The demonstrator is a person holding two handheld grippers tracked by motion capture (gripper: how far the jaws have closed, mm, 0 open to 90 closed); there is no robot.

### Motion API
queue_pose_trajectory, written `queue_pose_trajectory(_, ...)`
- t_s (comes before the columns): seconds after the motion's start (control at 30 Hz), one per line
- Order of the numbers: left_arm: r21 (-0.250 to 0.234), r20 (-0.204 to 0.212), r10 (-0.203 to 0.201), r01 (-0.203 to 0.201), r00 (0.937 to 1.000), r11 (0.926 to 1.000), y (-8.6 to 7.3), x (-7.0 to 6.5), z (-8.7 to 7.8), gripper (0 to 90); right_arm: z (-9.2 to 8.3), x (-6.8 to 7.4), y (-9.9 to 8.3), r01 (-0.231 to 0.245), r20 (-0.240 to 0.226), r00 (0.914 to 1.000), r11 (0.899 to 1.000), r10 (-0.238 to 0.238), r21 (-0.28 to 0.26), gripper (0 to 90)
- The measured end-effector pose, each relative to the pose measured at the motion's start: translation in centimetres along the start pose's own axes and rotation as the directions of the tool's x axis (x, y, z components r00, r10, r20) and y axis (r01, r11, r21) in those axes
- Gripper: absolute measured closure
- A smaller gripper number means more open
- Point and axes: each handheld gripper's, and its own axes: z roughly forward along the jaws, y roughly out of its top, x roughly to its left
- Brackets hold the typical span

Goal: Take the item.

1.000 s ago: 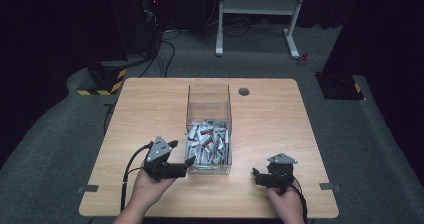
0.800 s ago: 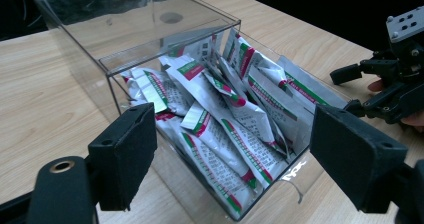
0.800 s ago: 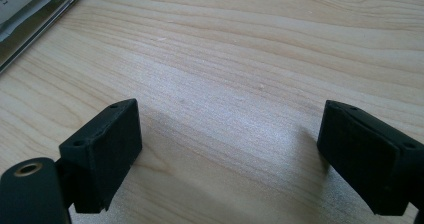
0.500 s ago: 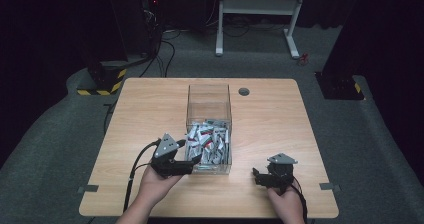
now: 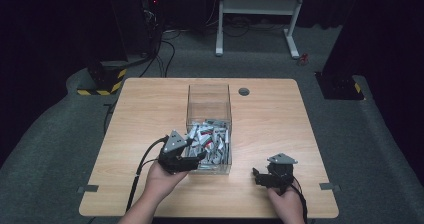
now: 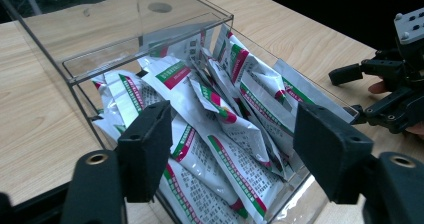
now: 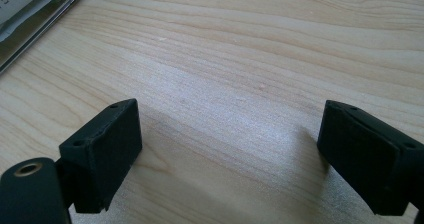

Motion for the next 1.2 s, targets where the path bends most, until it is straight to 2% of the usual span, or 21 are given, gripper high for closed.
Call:
queue_pose_trajectory(0.4, 0.041, -0.019, -0.014, 0.014, 0.9997, 0.9990, 0.2, 0.1, 1.4, 47.3, 0.0, 0.0, 0.0, 0.001, -0.002, 1.0000, 1.000, -0.001, 0.000, 10.4)
queue_pose_trajectory(0.5, 0.041, -0.022, -0.025, 0.026, 0.9994, 0.9988, 0.2, 0.2, 1.6, 51.5, 0.0, 0.0, 0.0, 0.001, -0.002, 1.0000, 1.000, -0.001, 0.000, 10.4)
queue_pose_trajectory(0.8, 0.044, -0.029, -0.023, 0.024, 0.9993, 0.9987, 0.2, 0.1, 1.9, 64.3, 0.0, 0.0, 0.0, 0.002, -0.003, 1.0000, 1.000, -0.002, 0.001, 10.4)
queue_pose_trajectory(0.97, 0.047, -0.038, -0.006, 0.007, 0.9993, 0.9989, 0.4, -0.1, 2.0, 66.4, 0.0, 0.0, 0.0, 0.002, -0.004, 1.0000, 1.000, -0.002, 0.000, 10.4)
queue_pose_trajectory(1.07, 0.052, -0.028, -0.011, 0.013, 0.9996, 0.9986, 0.5, -0.3, 2.1, 66.6, 0.0, 0.0, 0.0, 0.002, -0.004, 1.0000, 1.000, -0.002, 0.000, 10.4)
queue_pose_trajectory(1.2, 0.058, -0.038, -0.005, 0.007, 0.9993, 0.9983, 0.6, -0.6, 2.3, 66.5, 0.0, 0.0, 0.0, 0.002, -0.004, 1.0000, 1.000, -0.002, 0.000, 10.4)
